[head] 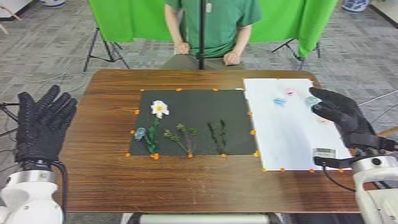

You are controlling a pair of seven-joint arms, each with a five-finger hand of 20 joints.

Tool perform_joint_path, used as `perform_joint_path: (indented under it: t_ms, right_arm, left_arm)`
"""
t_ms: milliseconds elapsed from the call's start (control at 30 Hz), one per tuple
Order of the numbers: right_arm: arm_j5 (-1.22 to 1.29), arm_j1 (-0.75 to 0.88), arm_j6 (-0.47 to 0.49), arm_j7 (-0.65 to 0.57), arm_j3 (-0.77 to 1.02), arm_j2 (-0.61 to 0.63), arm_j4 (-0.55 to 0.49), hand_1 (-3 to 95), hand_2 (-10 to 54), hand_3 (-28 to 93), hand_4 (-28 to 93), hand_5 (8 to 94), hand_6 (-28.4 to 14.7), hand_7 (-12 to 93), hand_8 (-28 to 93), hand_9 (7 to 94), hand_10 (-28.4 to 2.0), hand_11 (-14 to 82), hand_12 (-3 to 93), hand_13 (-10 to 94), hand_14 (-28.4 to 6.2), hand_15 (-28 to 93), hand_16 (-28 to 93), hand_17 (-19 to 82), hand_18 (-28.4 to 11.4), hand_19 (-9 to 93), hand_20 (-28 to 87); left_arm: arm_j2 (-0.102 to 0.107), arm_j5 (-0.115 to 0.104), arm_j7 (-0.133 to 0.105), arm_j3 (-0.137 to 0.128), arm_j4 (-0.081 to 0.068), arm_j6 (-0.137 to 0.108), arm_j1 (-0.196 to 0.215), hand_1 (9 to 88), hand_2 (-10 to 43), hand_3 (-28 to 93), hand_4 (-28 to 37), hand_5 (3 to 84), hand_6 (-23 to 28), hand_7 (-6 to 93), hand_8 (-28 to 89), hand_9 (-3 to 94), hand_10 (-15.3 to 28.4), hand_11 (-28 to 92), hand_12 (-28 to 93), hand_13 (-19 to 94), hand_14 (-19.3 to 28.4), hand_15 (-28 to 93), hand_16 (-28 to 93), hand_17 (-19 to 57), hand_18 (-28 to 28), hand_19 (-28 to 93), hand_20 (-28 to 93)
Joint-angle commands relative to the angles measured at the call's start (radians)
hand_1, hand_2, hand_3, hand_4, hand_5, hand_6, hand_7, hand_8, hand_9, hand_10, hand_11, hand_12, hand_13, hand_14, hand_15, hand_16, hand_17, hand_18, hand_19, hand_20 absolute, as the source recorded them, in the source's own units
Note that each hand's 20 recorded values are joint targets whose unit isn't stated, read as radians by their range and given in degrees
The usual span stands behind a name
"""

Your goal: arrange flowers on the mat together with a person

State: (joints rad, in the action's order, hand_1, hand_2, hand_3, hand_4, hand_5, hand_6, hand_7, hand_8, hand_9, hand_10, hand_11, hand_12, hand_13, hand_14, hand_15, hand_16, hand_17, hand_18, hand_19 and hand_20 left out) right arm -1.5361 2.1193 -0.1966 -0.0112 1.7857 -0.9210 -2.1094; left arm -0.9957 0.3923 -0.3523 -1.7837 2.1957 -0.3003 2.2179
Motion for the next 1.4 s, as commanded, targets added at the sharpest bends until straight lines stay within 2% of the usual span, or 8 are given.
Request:
perform_joint_path:
  t_ms: [33, 167, 267, 533, 600, 833, 1033, 1400]
  right_arm:
    - [-0.447, -0.132, 0.123, -0.242, -0.036, 0.124, 0.059, 22.4, -4.1, 76, -20, 37.2, -2.2, 12, -9, 31.2, -12.6, 1.9, 15.9, 21, -13.6, 1, 22, 8, -13.8, 31, 13]
    - [-0.529, -0.202, 0.085, -0.328, -0.120, 0.199, 0.134, 24.4, -7.0, 77, -20, 36.2, -2.4, 11, -8, 30.4, -12.4, 1.7, 16.4, 22, -14.5, 2, 24, 9, -15.2, 35, 15]
    - [-0.555, -0.273, 0.147, -0.390, -0.177, 0.234, 0.193, 26.1, -7.8, 77, -21, 36.4, -2.4, 12, -8, 31.3, -12.3, 1.8, 16.4, 24, -14.3, 3, 25, 9, -16.0, 37, 15]
    - [-0.681, -0.344, 0.222, -0.558, -0.270, 0.263, 0.245, 29.9, -9.5, 78, -23, 37.1, -2.6, 14, -9, 35.1, -13.3, 3.2, 17.3, 27, -13.9, 9, 25, 10, -16.4, 43, 14]
    - [-0.663, -0.370, 0.232, -0.572, -0.293, 0.262, 0.272, 31.3, -9.5, 79, -24, 39.1, -2.8, 15, -10, 37.6, -13.5, 5.4, 17.7, 29, -13.7, 14, 25, 10, -16.8, 46, 15]
    - [-0.685, -0.406, 0.201, -0.570, -0.356, 0.269, 0.338, 40.0, -9.5, 80, -28, 48.0, -0.1, 20, -13, 48.1, -9.5, 11.9, 16.3, 37, -10.4, 27, 23, 14, -17.3, 53, 17]
    - [-0.698, -0.438, 0.226, -0.579, -0.405, 0.276, 0.381, 44.9, -9.5, 78, -28, 52.5, 1.5, 22, -15, 52.1, -8.2, 13.4, 16.1, 41, -8.8, 32, 24, 16, -17.0, 53, 16]
    - [-0.680, -0.561, 0.137, -0.568, -0.584, 0.303, 0.477, 49.6, -9.5, 70, -28, 57.8, 4.4, 26, -17, 57.2, -7.2, 16.4, 16.2, 46, -7.2, 37, 25, 18, -16.5, 55, 17]
  left_arm:
    - [-0.010, -0.002, 0.004, 0.007, -0.004, 0.006, 0.019, 38.0, 22.0, 34, -28.3, 43.7, 8.3, 8.1, -8, 35.3, 15.0, 16, 8, 24, 14.0, 26, -8, -1.7, 9.2, 29, 6]
    - [-0.012, 0.002, 0.017, 0.005, -0.002, 0.002, 0.023, 36.0, 21.7, 38, -28.3, 44.0, 8.4, 8.5, -8, 35.7, 15.1, 17, 8, 25, 14.3, 26, -7, -2.6, 10.3, 30, 7]
    - [-0.013, -0.014, 0.017, 0.008, -0.004, 0.007, 0.022, 31.4, 20.7, 49, -28.3, 44.2, 8.5, 8.8, -8, 36.0, 15.0, 17, 8, 25, 14.3, 27, -8, -3.1, 10.9, 31, 7]
    - [-0.016, -0.014, 0.020, 0.010, -0.003, 0.000, 0.026, 29.3, 20.7, 53, -28.3, 44.4, 8.6, 9.1, -8, 36.2, 15.2, 17, 8, 26, 14.3, 27, -8, -3.5, 11.5, 32, 7]
    - [-0.015, -0.020, 0.019, 0.012, -0.004, 0.002, 0.024, 29.5, 20.6, 53, -28.3, 44.4, 8.6, 9.2, -8, 36.3, 15.2, 17, 8, 26, 14.3, 27, -8, -3.6, 11.6, 32, 7]
    - [-0.014, -0.013, 0.025, 0.006, -0.004, 0.002, 0.023, 23.6, 19.8, 64, -28.3, 44.5, 8.5, 9.5, -8, 36.4, 15.1, 17, 8, 26, 14.4, 27, -8, -4.0, 12.1, 32, 8]
    - [-0.015, -0.010, 0.034, 0.011, -0.004, 0.000, 0.024, 22.8, 18.4, 69, -28.3, 44.6, 8.5, 9.8, -8, 36.6, 15.1, 18, 8, 26, 14.3, 27, -8, -4.3, 12.5, 33, 8]
    - [-0.011, -0.018, 0.046, 0.031, -0.008, 0.002, 0.014, 22.6, 18.4, 70, -28.3, 44.8, 8.4, 10.4, -9, 36.8, 15.1, 18, 8, 26, 14.3, 28, -8, -4.7, 13.0, 33, 8]
